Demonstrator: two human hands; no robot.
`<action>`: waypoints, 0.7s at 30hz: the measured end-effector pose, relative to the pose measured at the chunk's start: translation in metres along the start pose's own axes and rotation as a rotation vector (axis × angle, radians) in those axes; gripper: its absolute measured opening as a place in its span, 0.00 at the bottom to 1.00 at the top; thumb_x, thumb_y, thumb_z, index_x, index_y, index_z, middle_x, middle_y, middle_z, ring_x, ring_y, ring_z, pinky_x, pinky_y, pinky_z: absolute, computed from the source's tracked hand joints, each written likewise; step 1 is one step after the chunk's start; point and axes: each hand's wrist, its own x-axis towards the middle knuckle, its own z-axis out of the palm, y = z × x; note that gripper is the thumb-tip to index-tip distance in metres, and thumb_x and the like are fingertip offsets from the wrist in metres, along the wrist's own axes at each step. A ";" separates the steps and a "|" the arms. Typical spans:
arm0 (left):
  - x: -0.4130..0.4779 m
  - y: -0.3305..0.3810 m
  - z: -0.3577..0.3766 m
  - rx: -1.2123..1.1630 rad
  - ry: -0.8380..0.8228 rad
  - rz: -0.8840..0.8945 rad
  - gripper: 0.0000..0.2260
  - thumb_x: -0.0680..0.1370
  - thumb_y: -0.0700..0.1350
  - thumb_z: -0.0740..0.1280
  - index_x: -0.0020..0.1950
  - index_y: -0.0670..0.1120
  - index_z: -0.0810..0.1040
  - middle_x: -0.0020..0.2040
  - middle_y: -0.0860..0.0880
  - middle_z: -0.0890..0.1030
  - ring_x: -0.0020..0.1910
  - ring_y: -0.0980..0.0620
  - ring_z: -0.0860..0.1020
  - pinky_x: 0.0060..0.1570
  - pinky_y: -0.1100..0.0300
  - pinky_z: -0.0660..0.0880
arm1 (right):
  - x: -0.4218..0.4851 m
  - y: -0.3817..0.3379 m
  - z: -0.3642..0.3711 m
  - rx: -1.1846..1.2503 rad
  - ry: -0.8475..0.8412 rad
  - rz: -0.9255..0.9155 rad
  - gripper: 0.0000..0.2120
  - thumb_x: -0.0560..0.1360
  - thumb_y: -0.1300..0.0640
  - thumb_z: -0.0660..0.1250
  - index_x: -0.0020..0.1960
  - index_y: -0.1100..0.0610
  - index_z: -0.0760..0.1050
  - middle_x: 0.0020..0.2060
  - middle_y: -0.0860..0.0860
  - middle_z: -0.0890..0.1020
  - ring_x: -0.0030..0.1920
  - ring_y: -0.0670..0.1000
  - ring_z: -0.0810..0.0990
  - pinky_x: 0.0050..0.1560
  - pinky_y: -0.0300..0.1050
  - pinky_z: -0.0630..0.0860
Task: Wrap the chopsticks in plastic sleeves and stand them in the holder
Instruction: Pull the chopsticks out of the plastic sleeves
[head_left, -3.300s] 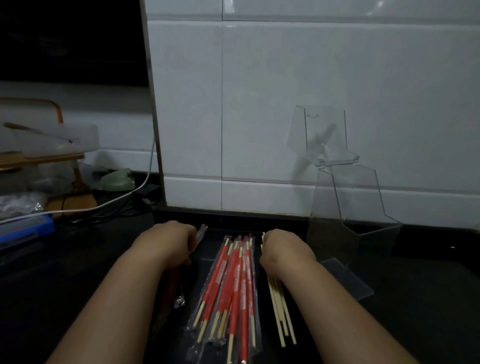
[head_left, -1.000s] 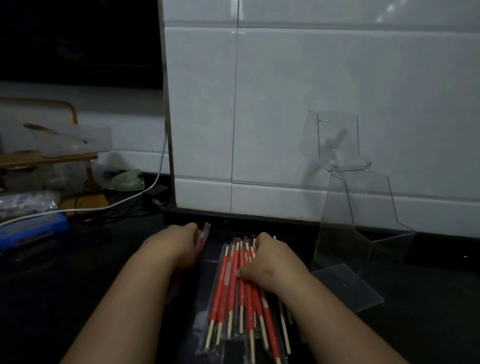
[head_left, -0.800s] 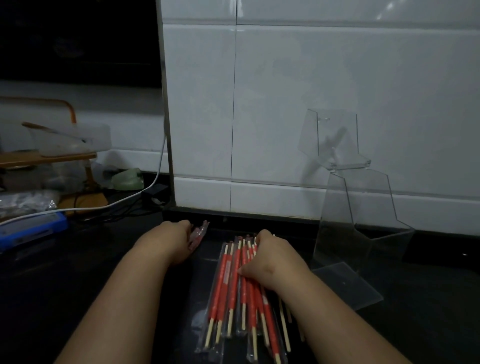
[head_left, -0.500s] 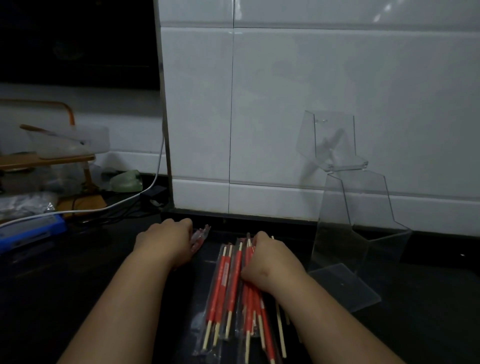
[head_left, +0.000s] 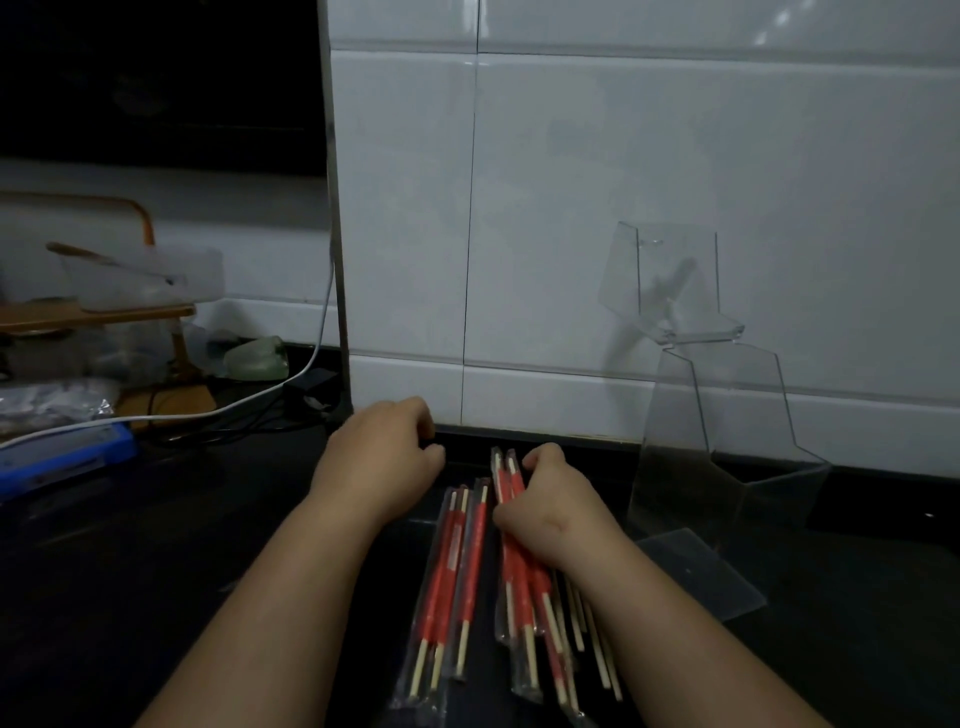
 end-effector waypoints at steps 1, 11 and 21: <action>0.000 0.002 0.000 -0.068 0.012 -0.009 0.05 0.76 0.52 0.68 0.49 0.52 0.77 0.48 0.52 0.79 0.49 0.49 0.77 0.49 0.54 0.75 | 0.001 0.000 -0.001 0.044 0.012 -0.001 0.29 0.74 0.52 0.70 0.69 0.53 0.61 0.54 0.51 0.75 0.48 0.50 0.78 0.45 0.45 0.75; 0.001 0.017 0.014 -0.886 -0.095 -0.144 0.05 0.81 0.50 0.65 0.50 0.52 0.81 0.46 0.50 0.84 0.41 0.53 0.79 0.44 0.56 0.72 | 0.005 -0.001 -0.003 0.654 0.159 -0.145 0.21 0.75 0.61 0.68 0.64 0.47 0.68 0.47 0.51 0.82 0.43 0.52 0.84 0.47 0.52 0.82; -0.001 0.028 0.007 -1.132 -0.063 -0.009 0.07 0.79 0.50 0.68 0.51 0.50 0.85 0.38 0.53 0.83 0.31 0.61 0.76 0.31 0.65 0.69 | 0.004 -0.006 0.001 0.724 0.218 -0.486 0.14 0.76 0.65 0.67 0.60 0.54 0.79 0.48 0.50 0.85 0.48 0.47 0.84 0.51 0.45 0.81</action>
